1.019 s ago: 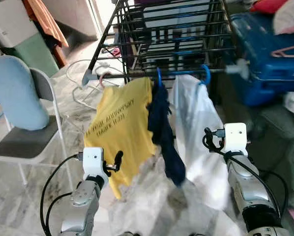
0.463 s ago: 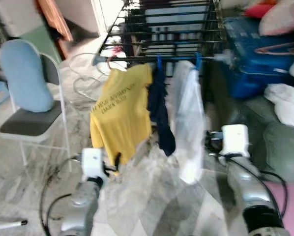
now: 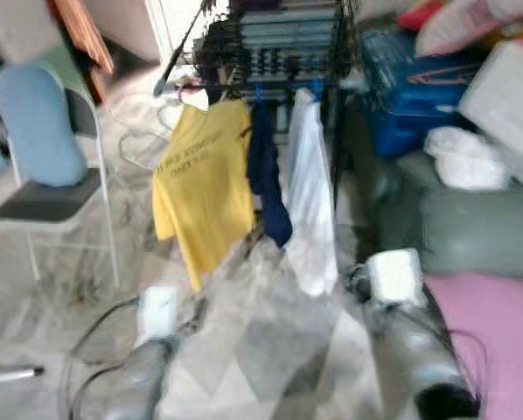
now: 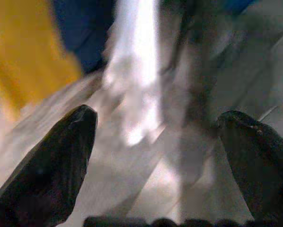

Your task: Hang hanger

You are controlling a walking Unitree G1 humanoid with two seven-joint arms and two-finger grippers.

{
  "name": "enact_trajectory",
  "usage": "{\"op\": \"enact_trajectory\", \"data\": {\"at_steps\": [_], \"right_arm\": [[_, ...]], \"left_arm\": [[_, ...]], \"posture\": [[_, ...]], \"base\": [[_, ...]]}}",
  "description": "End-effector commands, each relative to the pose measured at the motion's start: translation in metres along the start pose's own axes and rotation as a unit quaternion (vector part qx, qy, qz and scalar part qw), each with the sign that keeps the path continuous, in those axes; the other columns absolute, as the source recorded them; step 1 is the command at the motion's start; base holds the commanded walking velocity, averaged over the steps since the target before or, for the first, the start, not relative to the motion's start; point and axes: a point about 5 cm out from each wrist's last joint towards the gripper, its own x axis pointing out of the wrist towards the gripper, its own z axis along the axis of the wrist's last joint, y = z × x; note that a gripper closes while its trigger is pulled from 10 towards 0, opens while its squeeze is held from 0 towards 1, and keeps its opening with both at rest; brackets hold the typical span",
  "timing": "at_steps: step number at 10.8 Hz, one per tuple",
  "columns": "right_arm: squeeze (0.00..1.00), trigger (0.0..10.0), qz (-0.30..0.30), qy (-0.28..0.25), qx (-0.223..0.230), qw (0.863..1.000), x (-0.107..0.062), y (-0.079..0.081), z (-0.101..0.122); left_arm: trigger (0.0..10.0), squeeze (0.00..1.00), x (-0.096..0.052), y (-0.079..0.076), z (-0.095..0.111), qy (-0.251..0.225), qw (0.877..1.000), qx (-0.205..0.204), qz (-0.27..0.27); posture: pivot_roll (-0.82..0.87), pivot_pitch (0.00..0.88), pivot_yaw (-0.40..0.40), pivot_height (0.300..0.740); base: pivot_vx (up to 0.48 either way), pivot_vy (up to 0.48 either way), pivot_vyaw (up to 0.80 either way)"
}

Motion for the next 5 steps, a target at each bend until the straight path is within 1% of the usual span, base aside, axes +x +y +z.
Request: {"op": "enact_trajectory", "data": {"at_steps": [1, 2, 3, 4, 5], "right_arm": [[0.00, 10.0, 0.012, 0.039, 0.024, 0.999, -0.001, 0.002, -0.018], [0.00, 10.0, 0.026, 0.069, 0.050, 0.996, -0.004, 0.007, -0.033], [0.00, 10.0, 0.036, 0.105, 0.079, 0.991, -0.009, 0.012, -0.050], [0.00, 10.0, 0.038, 0.127, 0.073, 0.989, -0.013, 0.015, -0.061], [0.00, 10.0, 0.051, 0.169, 0.036, 0.984, -0.021, 0.019, -0.081]], "left_arm": [[10.0, 0.00, -0.002, -0.001, -0.017, 0.031, 0.999, 0.001, -0.012], [10.0, 0.00, -0.003, 0.001, -0.031, 0.064, 0.998, 0.011, -0.007], [10.0, 0.00, -0.003, 0.003, -0.040, 0.093, 0.996, 0.001, -0.005], [10.0, 0.00, -0.003, 0.003, -0.045, 0.108, 0.994, 0.008, -0.008], [10.0, 0.00, -0.004, 0.008, -0.052, 0.136, 0.991, 0.013, 0.000]], "posture": [[-0.12, 0.000, 0.110, 0.740], [-0.12, 0.000, 0.114, 0.740], [-0.13, 0.000, 0.119, 0.740], [-0.13, 0.000, 0.121, 0.740], [-0.14, 0.000, 0.132, 0.740]], "base": [[0.000, 0.000, 0.00], [0.000, 0.000, 0.00], [0.000, 0.000, 0.00], [0.000, 0.000, 0.00], [0.000, 0.480, 0.00]]}}
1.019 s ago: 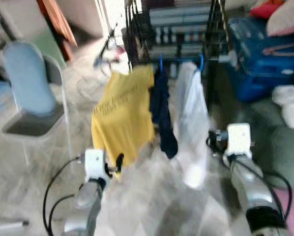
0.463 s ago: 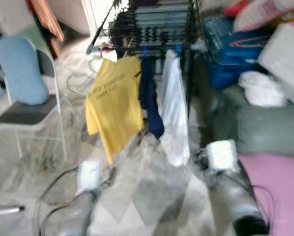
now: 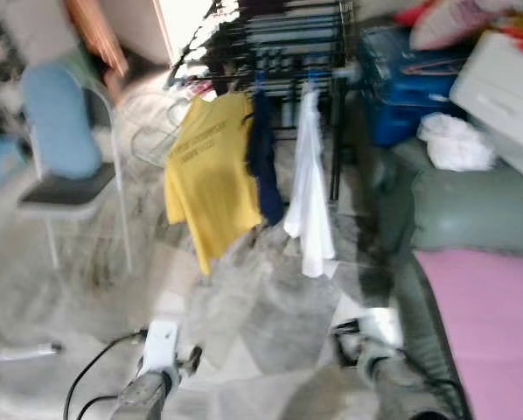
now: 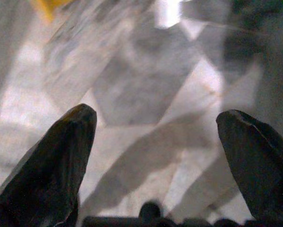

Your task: Hang hanger

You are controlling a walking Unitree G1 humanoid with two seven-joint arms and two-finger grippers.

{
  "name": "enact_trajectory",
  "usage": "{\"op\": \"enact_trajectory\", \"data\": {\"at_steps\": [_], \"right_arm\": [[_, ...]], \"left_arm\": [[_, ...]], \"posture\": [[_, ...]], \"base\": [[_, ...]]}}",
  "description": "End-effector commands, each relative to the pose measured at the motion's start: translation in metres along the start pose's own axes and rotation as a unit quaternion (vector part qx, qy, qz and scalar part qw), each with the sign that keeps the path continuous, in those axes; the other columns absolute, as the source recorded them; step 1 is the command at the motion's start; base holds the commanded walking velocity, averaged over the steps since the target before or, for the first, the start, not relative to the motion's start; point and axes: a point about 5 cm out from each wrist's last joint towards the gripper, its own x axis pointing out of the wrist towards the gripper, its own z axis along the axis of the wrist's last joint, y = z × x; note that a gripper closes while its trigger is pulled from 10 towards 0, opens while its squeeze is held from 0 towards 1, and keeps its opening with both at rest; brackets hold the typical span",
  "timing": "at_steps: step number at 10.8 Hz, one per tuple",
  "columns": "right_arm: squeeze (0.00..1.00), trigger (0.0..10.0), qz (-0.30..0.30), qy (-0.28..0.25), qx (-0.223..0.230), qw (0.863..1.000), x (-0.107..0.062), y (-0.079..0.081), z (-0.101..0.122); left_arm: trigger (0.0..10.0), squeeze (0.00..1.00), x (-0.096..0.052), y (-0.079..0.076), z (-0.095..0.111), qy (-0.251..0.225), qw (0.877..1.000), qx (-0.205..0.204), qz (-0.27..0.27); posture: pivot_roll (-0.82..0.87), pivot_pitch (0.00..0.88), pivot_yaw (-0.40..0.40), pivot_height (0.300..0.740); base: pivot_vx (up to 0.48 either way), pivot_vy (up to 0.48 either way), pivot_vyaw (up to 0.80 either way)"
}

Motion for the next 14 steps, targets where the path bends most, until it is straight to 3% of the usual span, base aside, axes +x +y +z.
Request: {"op": "enact_trajectory", "data": {"at_steps": [1, 2, 3, 6, 9, 14], "right_arm": [[0.00, 10.0, -0.006, 0.017, -0.017, 1.000, -0.001, -0.002, -0.006], [0.00, 10.0, -0.009, 0.059, -0.075, 0.995, -0.005, -0.006, -0.025], [0.00, 10.0, -0.006, 0.077, -0.105, 0.991, -0.009, -0.009, -0.035], [0.00, 10.0, -0.033, 0.113, -0.107, 0.987, -0.021, -0.027, -0.060], [0.00, 10.0, -0.035, 0.111, -0.085, 0.990, -0.021, -0.025, -0.061], [0.00, 10.0, -0.019, 0.105, -0.111, 0.988, -0.017, -0.022, -0.054]], "left_arm": [[10.0, 0.00, 0.000, 0.007, -0.002, 0.010, 1.000, 0.003, 0.011], [10.0, 0.00, -0.001, 0.009, -0.008, 0.030, 0.999, 0.022, 0.009], [10.0, 0.00, -0.002, 0.009, -0.011, 0.040, 0.999, 0.036, 0.008], [10.0, 0.00, -0.006, 0.013, -0.026, 0.072, 0.996, 0.057, 0.010], [10.0, 0.00, -0.011, 0.018, -0.039, 0.101, 0.993, 0.066, 0.017], [10.0, 0.00, -0.013, 0.025, -0.040, 0.097, 0.995, -0.002, 0.038]], "posture": [[-0.14, 0.000, 0.137, 0.740], [-0.14, 0.000, 0.143, 0.740], [-0.13, 0.000, 0.141, 0.740], [-0.14, 0.000, 0.159, 0.740], [-0.14, 0.000, 0.173, 0.740], [-0.12, 0.000, 0.127, 0.740]], "base": [[0.000, 0.480, 0.00], [0.000, 0.480, 0.00], [0.000, 0.480, 0.00], [0.000, 0.480, 0.00], [0.000, 0.480, 0.00], [0.000, 0.384, 0.00]]}}
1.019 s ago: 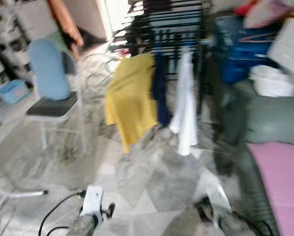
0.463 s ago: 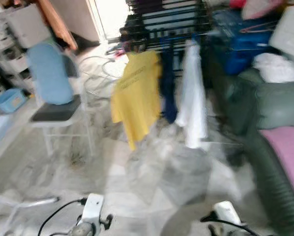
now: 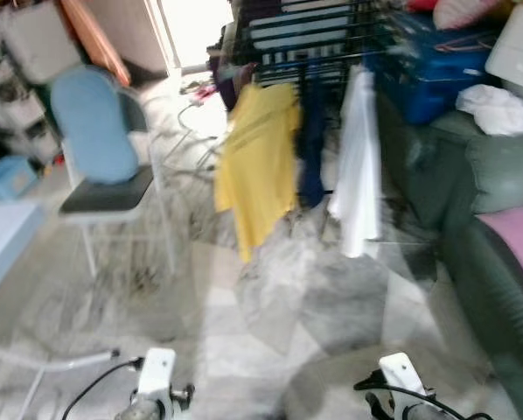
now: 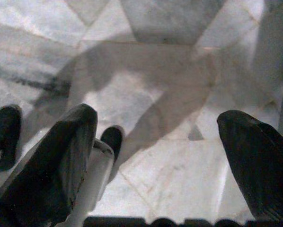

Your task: Hang hanger

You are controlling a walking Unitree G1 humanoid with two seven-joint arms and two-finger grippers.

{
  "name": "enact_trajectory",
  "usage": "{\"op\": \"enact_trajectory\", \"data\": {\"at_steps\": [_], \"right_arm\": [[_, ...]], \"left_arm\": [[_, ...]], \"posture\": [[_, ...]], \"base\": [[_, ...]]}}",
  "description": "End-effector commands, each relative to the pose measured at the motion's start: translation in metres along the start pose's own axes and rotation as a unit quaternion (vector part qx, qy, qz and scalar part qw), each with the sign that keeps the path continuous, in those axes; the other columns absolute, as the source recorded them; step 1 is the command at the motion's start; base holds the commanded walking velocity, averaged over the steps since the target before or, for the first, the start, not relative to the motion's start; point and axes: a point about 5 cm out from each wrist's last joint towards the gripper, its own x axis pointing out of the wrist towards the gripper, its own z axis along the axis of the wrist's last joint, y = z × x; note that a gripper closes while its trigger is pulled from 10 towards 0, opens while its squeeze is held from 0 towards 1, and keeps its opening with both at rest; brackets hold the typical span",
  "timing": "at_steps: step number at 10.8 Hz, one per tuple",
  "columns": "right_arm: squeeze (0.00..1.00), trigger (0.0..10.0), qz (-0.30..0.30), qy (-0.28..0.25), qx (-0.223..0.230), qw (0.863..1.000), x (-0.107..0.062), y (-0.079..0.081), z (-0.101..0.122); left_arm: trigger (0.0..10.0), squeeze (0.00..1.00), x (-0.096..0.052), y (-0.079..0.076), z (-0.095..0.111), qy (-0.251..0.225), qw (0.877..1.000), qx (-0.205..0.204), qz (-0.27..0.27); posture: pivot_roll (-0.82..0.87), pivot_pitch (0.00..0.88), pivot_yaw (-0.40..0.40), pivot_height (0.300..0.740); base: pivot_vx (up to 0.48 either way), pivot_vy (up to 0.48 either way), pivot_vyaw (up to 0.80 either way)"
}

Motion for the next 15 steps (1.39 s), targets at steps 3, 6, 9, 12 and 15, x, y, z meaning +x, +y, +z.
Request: {"op": "enact_trajectory", "data": {"at_steps": [3, 6, 9, 12, 15], "right_arm": [[0.00, 10.0, 0.014, -0.018, -0.017, 1.000, 0.002, 0.001, 0.014], [0.00, 10.0, 0.024, -0.018, -0.024, 0.999, 0.002, 0.008, 0.012], [0.00, 10.0, 0.026, -0.011, -0.030, 0.999, 0.001, 0.011, 0.006], [0.00, 10.0, 0.021, -0.008, -0.033, 0.999, 0.001, 0.010, 0.003], [0.00, 10.0, 0.020, -0.006, -0.033, 0.999, 0.001, 0.008, 0.003]], "left_arm": [[10.0, 0.00, -0.005, 0.016, -0.008, 0.003, 0.999, -0.037, 0.003], [10.0, 0.00, -0.007, 0.019, -0.015, 0.001, 0.999, -0.038, -0.003], [10.0, 0.00, -0.007, 0.012, -0.018, 0.002, 0.999, -0.035, -0.012], [10.0, 0.00, 0.000, -0.013, -0.003, -0.005, 0.999, -0.026, -0.028], [10.0, 0.00, 0.003, -0.028, 0.002, -0.008, 0.999, -0.024, -0.036]], "posture": [[-0.11, 0.000, 0.115, 0.740], [-0.12, 0.000, 0.117, 0.740], [-0.12, 0.000, 0.121, 0.740], [-0.13, 0.000, 0.123, 0.740], [-0.13, 0.000, 0.113, 0.740]], "base": [[0.000, 0.000, 0.00], [0.188, 0.000, 0.15], [0.388, 0.000, 0.44], [0.409, 0.000, 0.29], [0.406, 0.000, 0.00]]}}
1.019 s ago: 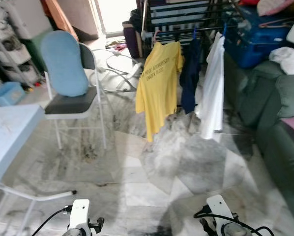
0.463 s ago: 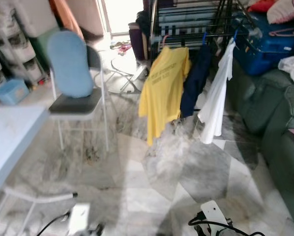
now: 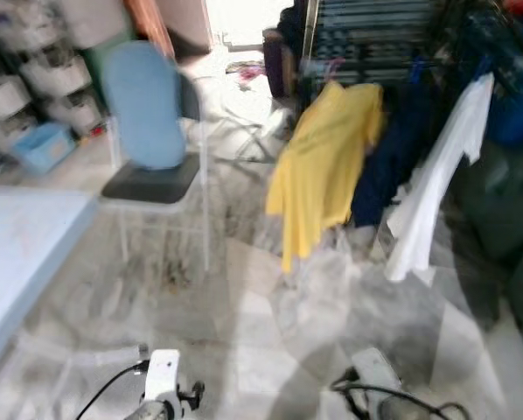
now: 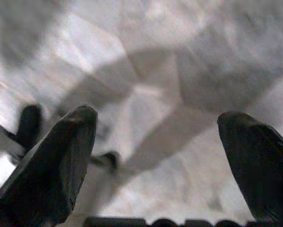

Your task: Hang hanger

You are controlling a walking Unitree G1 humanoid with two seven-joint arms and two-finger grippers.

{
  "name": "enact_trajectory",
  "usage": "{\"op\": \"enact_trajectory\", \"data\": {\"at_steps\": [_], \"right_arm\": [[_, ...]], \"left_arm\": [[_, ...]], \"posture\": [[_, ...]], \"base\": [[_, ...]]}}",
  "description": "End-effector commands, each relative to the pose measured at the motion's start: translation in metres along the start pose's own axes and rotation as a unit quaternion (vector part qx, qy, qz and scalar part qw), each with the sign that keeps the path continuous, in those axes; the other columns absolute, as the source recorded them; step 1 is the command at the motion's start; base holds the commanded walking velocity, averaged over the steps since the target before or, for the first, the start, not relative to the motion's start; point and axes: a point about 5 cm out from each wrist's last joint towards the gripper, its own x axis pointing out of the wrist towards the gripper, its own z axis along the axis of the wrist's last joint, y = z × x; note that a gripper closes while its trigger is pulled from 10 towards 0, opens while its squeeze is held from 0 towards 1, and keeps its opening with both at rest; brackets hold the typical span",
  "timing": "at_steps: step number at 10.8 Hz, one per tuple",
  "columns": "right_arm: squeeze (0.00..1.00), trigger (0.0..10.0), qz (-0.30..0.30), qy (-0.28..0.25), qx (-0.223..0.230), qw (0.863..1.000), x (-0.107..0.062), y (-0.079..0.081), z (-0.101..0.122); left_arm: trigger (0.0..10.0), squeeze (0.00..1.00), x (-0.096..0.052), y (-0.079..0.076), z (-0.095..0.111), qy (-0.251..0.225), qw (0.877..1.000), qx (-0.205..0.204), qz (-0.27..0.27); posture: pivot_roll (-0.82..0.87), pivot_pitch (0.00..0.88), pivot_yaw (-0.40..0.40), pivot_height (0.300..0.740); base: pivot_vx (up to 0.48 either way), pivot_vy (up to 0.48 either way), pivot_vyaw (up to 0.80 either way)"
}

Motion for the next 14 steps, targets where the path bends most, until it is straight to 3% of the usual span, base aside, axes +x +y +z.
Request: {"op": "enact_trajectory", "data": {"at_steps": [1, 3, 5, 6, 8, 11, 13, 14], "right_arm": [[0.00, 10.0, -0.012, 0.012, -0.001, 1.000, -0.002, -0.010, -0.007], [0.00, 10.0, -0.013, 0.010, -0.012, 1.000, -0.002, -0.013, -0.004], [0.00, 10.0, -0.012, 0.003, -0.020, 1.000, -0.001, -0.014, 0.003], [0.00, 10.0, -0.011, 0.002, -0.022, 1.000, 0.000, -0.013, 0.005], [0.00, 10.0, -0.006, 0.001, -0.023, 1.000, 0.001, -0.009, 0.007], [0.00, 10.0, -0.004, -0.004, -0.036, 0.999, 0.003, -0.012, 0.022], [0.00, 10.0, -0.021, -0.020, 0.084, 0.996, 0.005, -0.018, 0.034], [0.00, 10.0, -0.025, -0.032, 0.137, 0.990, 0.006, -0.016, 0.043]], "left_arm": [[10.0, 0.00, 0.001, -0.003, 0.001, -0.001, 1.000, 0.003, 0.000], [10.0, 0.00, -0.001, 0.011, 0.003, -0.004, 1.000, 0.001, 0.008], [10.0, 0.00, -0.009, 0.041, 0.001, -0.004, 1.000, -0.008, 0.025], [10.0, 0.00, -0.010, 0.045, 0.001, -0.004, 1.000, -0.009, 0.027], [10.0, 0.00, -0.009, 0.046, 0.004, -0.003, 0.999, -0.015, 0.043], [10.0, 0.00, -0.002, 0.022, 0.004, 0.000, 0.998, -0.040, 0.056], [10.0, 0.00, -0.002, 0.017, 0.004, -0.011, 0.996, -0.051, 0.074], [10.0, 0.00, -0.004, 0.027, 0.001, -0.012, 0.994, -0.054, 0.090]], "posture": [[-0.12, 0.000, 0.105, 0.740], [-0.12, 0.000, 0.094, 0.740], [-0.12, 0.000, 0.087, 0.740], [-0.11, 0.000, 0.085, 0.740], [-0.09, 0.000, 0.065, 0.740], [-0.05, 0.000, 0.026, 0.740], [-0.04, 0.000, 0.023, 0.740], [-0.05, 0.000, 0.035, 0.740]], "base": [[0.420, 0.000, 0.00], [0.377, 0.000, 0.00], [0.461, 0.000, 0.00], [0.454, 0.000, 0.00], [0.000, 0.000, 0.00], [0.000, 0.000, 0.00], [0.000, 0.000, 0.00], [0.000, 0.000, 0.00]]}}
